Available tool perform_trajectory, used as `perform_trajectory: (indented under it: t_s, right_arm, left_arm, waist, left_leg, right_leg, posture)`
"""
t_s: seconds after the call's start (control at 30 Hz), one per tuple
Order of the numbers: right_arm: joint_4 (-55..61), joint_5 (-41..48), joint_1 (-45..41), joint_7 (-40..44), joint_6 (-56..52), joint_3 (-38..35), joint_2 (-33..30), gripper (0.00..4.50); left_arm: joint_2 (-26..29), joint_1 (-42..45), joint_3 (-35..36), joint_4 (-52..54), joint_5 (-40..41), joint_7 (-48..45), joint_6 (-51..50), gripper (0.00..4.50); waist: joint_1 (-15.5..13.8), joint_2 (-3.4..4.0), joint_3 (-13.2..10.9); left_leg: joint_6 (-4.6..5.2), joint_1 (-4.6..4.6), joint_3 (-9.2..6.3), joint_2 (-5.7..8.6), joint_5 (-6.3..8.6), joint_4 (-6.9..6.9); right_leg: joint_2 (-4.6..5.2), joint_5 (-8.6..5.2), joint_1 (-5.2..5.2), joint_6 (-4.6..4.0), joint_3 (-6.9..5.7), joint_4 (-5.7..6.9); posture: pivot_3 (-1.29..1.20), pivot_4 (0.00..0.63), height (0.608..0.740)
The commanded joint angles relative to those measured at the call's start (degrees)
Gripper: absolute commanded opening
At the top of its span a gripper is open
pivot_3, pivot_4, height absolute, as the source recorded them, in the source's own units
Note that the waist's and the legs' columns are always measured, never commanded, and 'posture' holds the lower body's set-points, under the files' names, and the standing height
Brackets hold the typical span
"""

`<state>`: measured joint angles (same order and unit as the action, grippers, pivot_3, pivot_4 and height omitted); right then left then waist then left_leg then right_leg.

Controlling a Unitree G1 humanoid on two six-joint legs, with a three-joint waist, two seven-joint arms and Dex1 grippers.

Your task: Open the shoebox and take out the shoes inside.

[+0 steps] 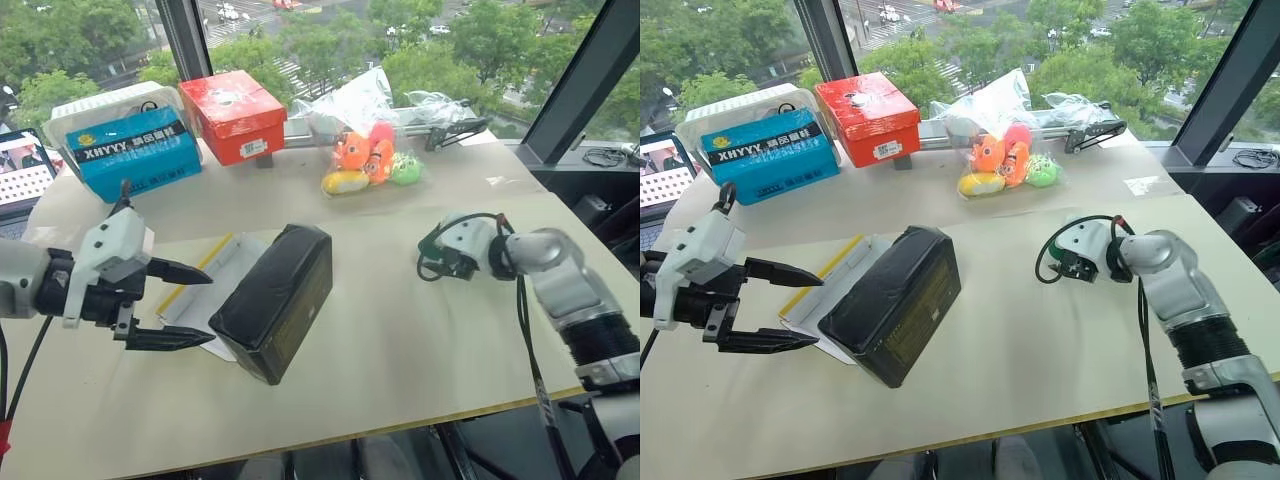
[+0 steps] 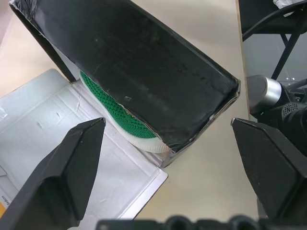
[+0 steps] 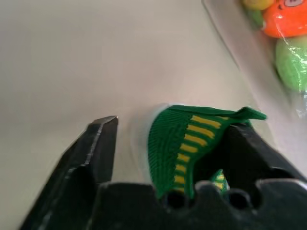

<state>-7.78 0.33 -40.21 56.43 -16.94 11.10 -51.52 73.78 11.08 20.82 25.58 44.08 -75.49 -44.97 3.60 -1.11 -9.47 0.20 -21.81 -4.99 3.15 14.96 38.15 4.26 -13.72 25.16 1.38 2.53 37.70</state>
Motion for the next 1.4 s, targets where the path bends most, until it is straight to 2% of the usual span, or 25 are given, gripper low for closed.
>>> perform_trajectory:
  t_s: [0.03,0.17,0.3,0.33,0.43,0.5,0.53,0.63,0.77,0.9,1.03,1.1,1.17,1.3,1.33,1.4]
  right_arm:
    - [11.8,10.8,-7.6,3.6,-14.6,-6.8,1.0,4.48]
    - [18.1,20.7,-14.9,3.3,-23.5,-8.0,8.7,4.48]
    - [19.7,22.8,-16.5,0.6,-25.3,-3.1,19.0,3.45]
    - [19.2,22.2,-16.5,-0.1,-24.7,-1.8,20.9,2.97]
    - [17.0,20.6,-16.3,-2.4,-23.2,0.9,25.4,2.07]
    - [16.7,19.9,-15.6,-3.2,-22.8,2.5,27.1,1.42]
    - [16.9,19.8,-15.1,-3.2,-22.9,3.1,27.4,0.95]
    - [19.5,20.8,-12.1,-0.9,-24.9,4.3,25.1,0.07]
    - [26.3,23.3,-4.6,5.2,-29.2,5.5,15.5,0.07]
    - [30.1,20.7,2.6,7.2,-28.6,8.5,6.7,0.07]
    - [30.9,16.9,7.6,7.5,-25.7,10.2,1.6,0.07]
    - [30.6,16.0,8.5,7.1,-25.4,10.5,1.4,0.07]
    - [29.7,14.9,8.5,6.8,-24.9,11.7,2.3,0.07]
    - [24.8,11.1,5.7,4.9,-23.1,15.4,8.0,0.07]
    - [23.8,10.5,5.1,4.9,-22.8,15.8,9.0,0.07]
    - [18.7,8.6,2.2,3.7,-21.1,17.6,14.0,0.07]
  left_arm:
    - [1.0,1.0,0.2,0.1,-0.3,-0.1,0.7,4.5]
    - [0.8,1.2,-0.3,-0.2,-0.5,-0.1,0.9,4.5]
    - [0.8,1.5,-0.6,-0.3,-0.6,-0.1,1.1,4.5]
    - [0.7,1.5,-0.7,-0.4,-0.6,0.0,1.0,4.5]
    - [0.7,1.1,-0.2,-0.1,-0.5,-0.1,0.8,4.5]
    - [0.8,0.6,0.5,0.2,-0.5,-0.1,0.6,4.5]
    - [0.8,0.3,0.8,0.3,-0.5,-0.1,0.4,4.5]
    - [0.9,-0.4,1.6,0.6,-0.6,-0.3,0.2,4.5]
    - [0.9,-0.4,1.5,0.3,-0.7,-0.3,0.5,4.5]
    - [0.7,0.6,0.2,-0.2,-1.0,-0.3,1.0,4.5]
    - [0.8,1.4,-0.7,-0.6,-1.2,-0.7,1.4,4.5]
    - [0.9,1.9,-1.1,-0.9,-1.2,-0.9,1.5,4.5]
    - [1.0,2.4,-1.7,-1.2,-1.4,-1.1,1.7,4.5]
    - [1.2,3.6,-2.5,-1.7,-1.4,-1.4,1.8,4.5]
    - [1.2,3.8,-2.7,-1.8,-1.5,-1.4,1.9,4.5]
    - [1.2,4.1,-2.9,-1.9,-1.6,-1.5,1.9,4.5]
  waist:
    - [0.4,0.0,0.0]
    - [0.5,0.0,0.0]
    - [0.1,-0.11,0.0]
    - [0.0,-0.1,0.0]
    - [-0.5,-0.1,0.0]
    - [-1.0,-0.1,0.0]
    - [-1.1,-0.1,0.0]
    - [-1.2,-0.1,0.0]
    - [-1.5,-0.09,0.0]
    - [-1.2,-0.14,0.1]
    - [-0.1,-0.21,0.1]
    - [0.1,-0.23,0.1]
    - [0.4,-0.14,-0.1]
    - [0.4,-0.14,-0.1]
    - [0.4,-0.15,-0.1]
    - [0.3,-0.16,-0.1]
  left_leg:
    - [0.0,0.03,-0.03,-0.02,0.0,0.0]
    - [0.01,0.15,-0.29,-0.09,0.01,-0.01]
    - [0.03,0.14,-0.34,-0.06,0.03,-0.01]
    - [0.04,0.1,-0.34,-0.01,0.03,0.0]
    - [0.06,-0.08,-0.36,0.04,0.04,0.08]
    - [0.06,-0.17,-0.38,0.04,0.04,0.1]
    - [0.05,-0.23,-0.38,0.05,0.04,0.12]
    - [0.05,-0.25,-0.4,0.05,0.04,0.12]
    - [0.09,-0.26,-0.41,0.08,0.06,0.18]
    - [0.19,0.13,-0.41,0.03,0.14,0.17]
    - [0.3,1.35,-0.08,-0.16,0.21,-0.03]
    - [0.3,1.84,0.05,-0.45,0.21,-0.09]
    - [0.29,1.9,0.17,-0.61,0.2,-0.09]
    - [0.28,1.69,0.3,-0.74,0.2,-0.09]
    - [0.27,1.5,0.31,-0.75,0.21,-0.09]
    - [0.26,1.09,0.31,-0.75,0.2,-0.08]
  right_leg:
    - [-0.01,0.0,-0.01,0.0,0.02,0.0]
    - [-0.07,0.01,-0.03,0.0,0.07,0.03]
    - [0.01,0.02,-0.07,0.02,0.03,0.0]
    - [0.05,0.05,-0.04,0.07,0.04,-0.01]
    - [0.09,0.07,0.12,0.08,0.03,0.0]
    - [0.08,0.07,0.2,0.08,0.01,0.02]
    - [0.09,0.07,0.26,0.08,0.01,0.02]
    - [0.09,0.08,0.27,0.08,-0.01,0.0]
    - [0.11,0.08,0.22,0.09,-0.04,-0.03]
    - [0.08,0.07,-0.19,0.11,-0.1,-0.11]
    - [0.04,-0.05,-1.28,0.26,-0.06,-0.24]
    - [-0.17,-0.25,-1.9,0.56,-0.11,-0.59]
    - [-0.28,-0.18,-1.95,0.56,-0.07,-0.65]
    - [-0.44,-0.05,-1.65,0.45,0.06,-0.63]
    - [-0.46,0.2,-1.37,0.05,0.09,-0.61]
    - [-0.47,0.4,-0.86,-0.11,0.1,-0.52]
  posture:
    - [0.0,0.15,0.74]
    - [0.0,0.15,0.74]
    - [0.0,0.15,0.74]
    - [0.0,0.15,0.74]
    - [0.0,0.15,0.74]
    - [0.0,0.15,0.74]
    - [0.0,0.15,0.74]
    - [0.0,0.15,0.74]
    - [0.0,0.15,0.74]
    - [0.0,0.15,0.74]
    - [0.0,0.15,0.74]
    - [0.0,0.15,0.74]
    - [0.0,0.15,0.74]
    - [0.0,0.15,0.74]
    - [0.0,0.15,0.74]
    - [0.0,0.15,0.74]
